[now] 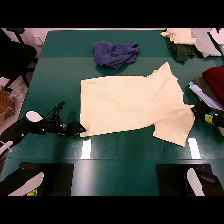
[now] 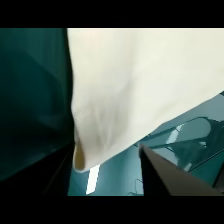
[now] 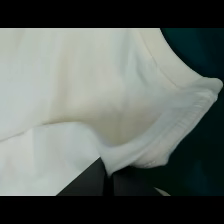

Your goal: Fold the shirts.

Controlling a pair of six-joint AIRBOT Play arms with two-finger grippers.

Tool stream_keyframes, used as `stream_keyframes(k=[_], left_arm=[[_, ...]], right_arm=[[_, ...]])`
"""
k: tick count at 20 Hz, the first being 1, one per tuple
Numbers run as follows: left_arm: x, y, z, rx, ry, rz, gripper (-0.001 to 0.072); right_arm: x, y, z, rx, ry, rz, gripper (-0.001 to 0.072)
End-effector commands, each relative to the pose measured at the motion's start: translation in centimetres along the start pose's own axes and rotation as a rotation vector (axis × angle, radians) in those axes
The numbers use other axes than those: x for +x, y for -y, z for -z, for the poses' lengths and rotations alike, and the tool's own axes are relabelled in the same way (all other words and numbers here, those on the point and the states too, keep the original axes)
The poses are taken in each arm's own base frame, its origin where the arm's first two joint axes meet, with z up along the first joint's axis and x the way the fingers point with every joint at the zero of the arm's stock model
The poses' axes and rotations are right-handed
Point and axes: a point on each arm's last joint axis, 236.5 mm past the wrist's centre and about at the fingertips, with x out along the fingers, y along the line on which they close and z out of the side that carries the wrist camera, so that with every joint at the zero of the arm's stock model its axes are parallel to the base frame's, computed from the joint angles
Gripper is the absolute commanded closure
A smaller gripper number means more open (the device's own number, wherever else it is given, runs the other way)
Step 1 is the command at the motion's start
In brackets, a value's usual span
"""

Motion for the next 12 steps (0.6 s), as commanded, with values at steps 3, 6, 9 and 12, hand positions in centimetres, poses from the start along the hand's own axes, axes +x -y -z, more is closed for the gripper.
stream_keyframes(k=[3, 6, 9, 12], left_arm=[[1.3, 0.9, 0.6, 0.036, 0.001, -0.024, 0.0227], [2.3, 2.2, 1.3, 0.071, 0.0, -0.024, 0.0229], [2.9, 2.9, -0.1, 0.071, 0.079, -0.03, 0.0231], [2.7, 3.0, -1.8, 0.063, 0.151, -0.03, 0.0554]], right_arm=[[0.0, 0.0, 0.1, -0.013, -0.002, -0.001, 0.0688], [0.0, 0.0, 0.0, -0.013, -0.002, -0.001, 0.0688], [0.0, 0.0, 0.1, -0.013, -0.003, -0.001, 0.0688], [0.0, 0.0, 0.1, -0.013, -0.004, -0.001, 0.0688]])
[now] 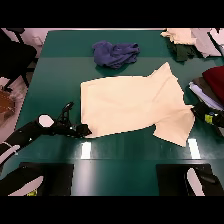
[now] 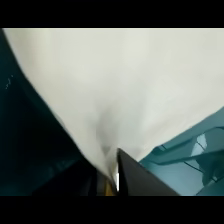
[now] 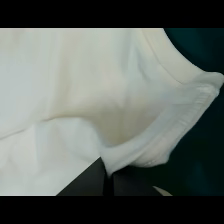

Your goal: Fold the shirts.

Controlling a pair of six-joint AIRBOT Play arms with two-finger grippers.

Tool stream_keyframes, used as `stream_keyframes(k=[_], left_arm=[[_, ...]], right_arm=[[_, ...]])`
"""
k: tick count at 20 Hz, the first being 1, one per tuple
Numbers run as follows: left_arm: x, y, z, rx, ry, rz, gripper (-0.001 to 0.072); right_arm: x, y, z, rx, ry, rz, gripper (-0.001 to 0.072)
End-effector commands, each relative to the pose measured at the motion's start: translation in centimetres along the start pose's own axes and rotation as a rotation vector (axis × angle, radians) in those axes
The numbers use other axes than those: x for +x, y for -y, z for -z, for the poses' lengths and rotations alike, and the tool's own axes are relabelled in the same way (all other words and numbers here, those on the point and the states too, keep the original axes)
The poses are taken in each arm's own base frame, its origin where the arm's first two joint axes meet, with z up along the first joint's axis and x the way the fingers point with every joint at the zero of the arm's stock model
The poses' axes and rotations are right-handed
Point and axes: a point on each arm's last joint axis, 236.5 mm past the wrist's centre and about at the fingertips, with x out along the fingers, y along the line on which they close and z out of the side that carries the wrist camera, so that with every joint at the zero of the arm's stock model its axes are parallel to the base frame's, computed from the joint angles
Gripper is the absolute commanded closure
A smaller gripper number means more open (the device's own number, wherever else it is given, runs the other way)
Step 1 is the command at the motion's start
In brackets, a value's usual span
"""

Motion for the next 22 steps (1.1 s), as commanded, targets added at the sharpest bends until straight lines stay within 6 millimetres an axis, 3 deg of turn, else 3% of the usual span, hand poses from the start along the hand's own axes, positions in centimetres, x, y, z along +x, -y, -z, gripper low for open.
stream_keyframes(k=[1, 2, 5, 7, 9, 12, 15, 18, 22], left_arm=[[0.0, 0.5, -1.9, -0.011, 0.085, 0.006, 0.0623], [0.0, 0.6, -1.9, -0.007, 0.086, 0.008, 0.0679], [-0.3, 1.6, -2.0, -0.002, 0.074, 0.029, 0.0681], [-1.7, 4.1, -3.0, 0.069, 0.069, 0.066, 0.0682], [-4.3, 7.5, -5.3, 0.151, 0.122, 0.107, 0.0682], [-12.7, 13.3, -10.5, 0.275, 0.379, 0.132, 0.0683], [-23.8, 17.2, -13.8, 0.406, 0.66, 0.059, 0.0683], [-32.6, 19.9, -13.5, 0.519, 0.824, -0.008, 0.0683], [-38.1, 20.7, -11.0, 0.572, 0.838, -0.077, 0.0682]], right_arm=[[0.0, 0.0, 0.0, -0.001, 0.001, -0.001, 0.0688], [0.0, -0.1, -0.1, -0.001, 0.003, -0.001, 0.0688], [-0.1, -0.1, -0.2, -0.001, 0.01, -0.002, 0.0689], [-0.4, -0.4, -0.6, -0.023, 0.014, -0.006, 0.0688], [-1.7, -1.6, -1.8, -0.081, 0.035, -0.022, 0.0688], [-5.8, -4.7, -5.4, -0.159, 0.149, -0.067, 0.0688], [-10.9, -8.0, -8.2, -0.228, 0.276, -0.114, 0.0688], [-16.3, -10.8, -9.2, -0.348, 0.377, -0.144, 0.0688], [-23.2, -13.6, -8.7, -0.554, 0.483, -0.148, 0.0688]])
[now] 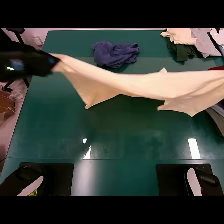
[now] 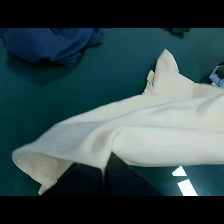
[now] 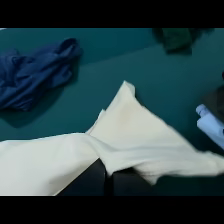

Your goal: Fold the shirts.

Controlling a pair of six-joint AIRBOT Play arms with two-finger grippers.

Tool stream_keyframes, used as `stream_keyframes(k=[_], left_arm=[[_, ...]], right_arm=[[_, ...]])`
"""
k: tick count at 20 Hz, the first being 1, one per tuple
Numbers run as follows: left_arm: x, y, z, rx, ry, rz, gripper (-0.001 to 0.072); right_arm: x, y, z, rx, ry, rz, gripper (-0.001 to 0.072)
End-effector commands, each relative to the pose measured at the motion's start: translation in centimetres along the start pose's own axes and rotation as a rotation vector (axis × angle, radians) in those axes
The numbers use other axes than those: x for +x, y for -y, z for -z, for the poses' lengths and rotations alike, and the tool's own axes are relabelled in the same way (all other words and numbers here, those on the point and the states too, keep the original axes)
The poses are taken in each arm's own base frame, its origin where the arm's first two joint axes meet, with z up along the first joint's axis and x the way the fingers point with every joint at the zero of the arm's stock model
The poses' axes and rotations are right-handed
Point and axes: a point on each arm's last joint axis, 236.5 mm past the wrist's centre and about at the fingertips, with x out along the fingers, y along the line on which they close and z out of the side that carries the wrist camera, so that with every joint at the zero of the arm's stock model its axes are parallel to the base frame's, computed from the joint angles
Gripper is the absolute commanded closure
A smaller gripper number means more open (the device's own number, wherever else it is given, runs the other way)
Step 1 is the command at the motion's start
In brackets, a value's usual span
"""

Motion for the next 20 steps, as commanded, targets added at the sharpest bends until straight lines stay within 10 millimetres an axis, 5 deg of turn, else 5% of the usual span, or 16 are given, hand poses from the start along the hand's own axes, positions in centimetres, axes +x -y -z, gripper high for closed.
stream_keyframes(k=[1, 7, 10, 12, 13, 15, 17, 20], left_arm=[[-5.9, 0.2, -2.9, 0.083, 0.029, -0.069, 0.0682], [-14.5, 1.4, -8.1, 0.17, 0.19, -0.119, 0.0682], [-18.0, 2.1, -7.9, 0.224, 0.187, -0.127, 0.0682], [-19.1, 1.7, -7.8, 0.238, 0.185, -0.149, 0.0682], [-18.8, 1.0, -7.3, 0.235, 0.158, -0.174, 0.0682], [-15.2, -0.5, -5.0, 0.223, 0.034, -0.199, 0.0682], [-9.4, -2.1, -2.7, 0.221, -0.064, -0.206, 0.0682], [0.6, -5.6, -0.4, 0.263, -0.045, -0.233, 0.0682]], right_arm=[[-5.4, -3.1, -2.5, -0.206, 0.057, -0.026, 0.0688], [-12.4, -6.9, -5.7, -0.362, 0.08, -0.046, 0.0688], [-15.9, -8.3, -7.0, -0.42, 0.096, -0.034, 0.0689], [-16.5, -8.6, -7.6, -0.392, 0.08, -0.036, 0.0689], [-15.6, -8.4, -7.4, -0.364, 0.034, -0.046, 0.0689], [-11.1, -7.9, -5.5, -0.286, -0.123, -0.118, 0.0689], [-4.2, -7.1, -3.7, -0.182, -0.232, -0.217, 0.0689], [9.0, -4.1, 0.6, -0.078, -0.317, -0.256, 0.0689]])
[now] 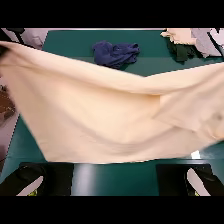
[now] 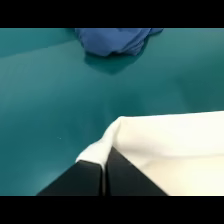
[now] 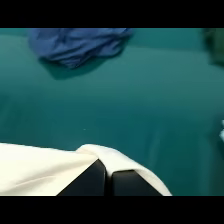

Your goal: Fold the shirts.

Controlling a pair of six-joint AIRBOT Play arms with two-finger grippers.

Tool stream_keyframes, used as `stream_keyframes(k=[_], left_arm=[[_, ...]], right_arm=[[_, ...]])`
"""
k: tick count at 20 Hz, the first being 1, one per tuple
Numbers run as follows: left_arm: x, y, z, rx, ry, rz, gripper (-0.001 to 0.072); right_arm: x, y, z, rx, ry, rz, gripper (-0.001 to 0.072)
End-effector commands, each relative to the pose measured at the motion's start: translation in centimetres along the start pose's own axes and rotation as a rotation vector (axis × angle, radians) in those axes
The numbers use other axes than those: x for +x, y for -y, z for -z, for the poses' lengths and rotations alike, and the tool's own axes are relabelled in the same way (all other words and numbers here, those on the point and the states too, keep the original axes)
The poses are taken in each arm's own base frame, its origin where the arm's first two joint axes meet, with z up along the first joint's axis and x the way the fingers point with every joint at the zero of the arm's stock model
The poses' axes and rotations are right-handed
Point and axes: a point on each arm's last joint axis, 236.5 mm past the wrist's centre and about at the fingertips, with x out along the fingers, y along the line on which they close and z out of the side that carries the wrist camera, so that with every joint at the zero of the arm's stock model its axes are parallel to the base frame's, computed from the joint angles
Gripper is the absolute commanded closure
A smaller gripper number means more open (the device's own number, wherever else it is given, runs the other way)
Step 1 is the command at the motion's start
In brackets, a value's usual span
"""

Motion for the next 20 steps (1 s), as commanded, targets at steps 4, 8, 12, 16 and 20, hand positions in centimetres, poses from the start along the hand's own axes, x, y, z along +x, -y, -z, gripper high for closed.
stream_keyframes(k=[4, 8, 12, 16, 20], left_arm=[[19.2, -6.1, 5.6, -0.004, 0.026, -0.172, 0.0683], [26.4, -11.3, 8.5, -0.145, 0.002, -0.232, 0.0683], [31.2, -11.6, 12.1, -0.191, -0.059, -0.21, 0.0682], [35.1, -11.0, 19.0, -0.266, -0.237, -0.188, 0.0681], [37.4, -11.4, 19.5, -0.254, -0.195, -0.185, 0.0682]], right_arm=[[23.8, 8.7, 2.5, 0.175, -0.087, -0.041, 0.0689], [31.3, 10.8, 2.0, 0.186, -0.166, -0.064, 0.0689], [34.8, 11.8, 2.3, 0.193, -0.226, -0.089, 0.0689], [36.8, 11.8, 5.7, 0.193, -0.35, -0.114, 0.0689], [39.1, 13.2, 7.8, 0.239, -0.38, -0.085, 0.0688]])
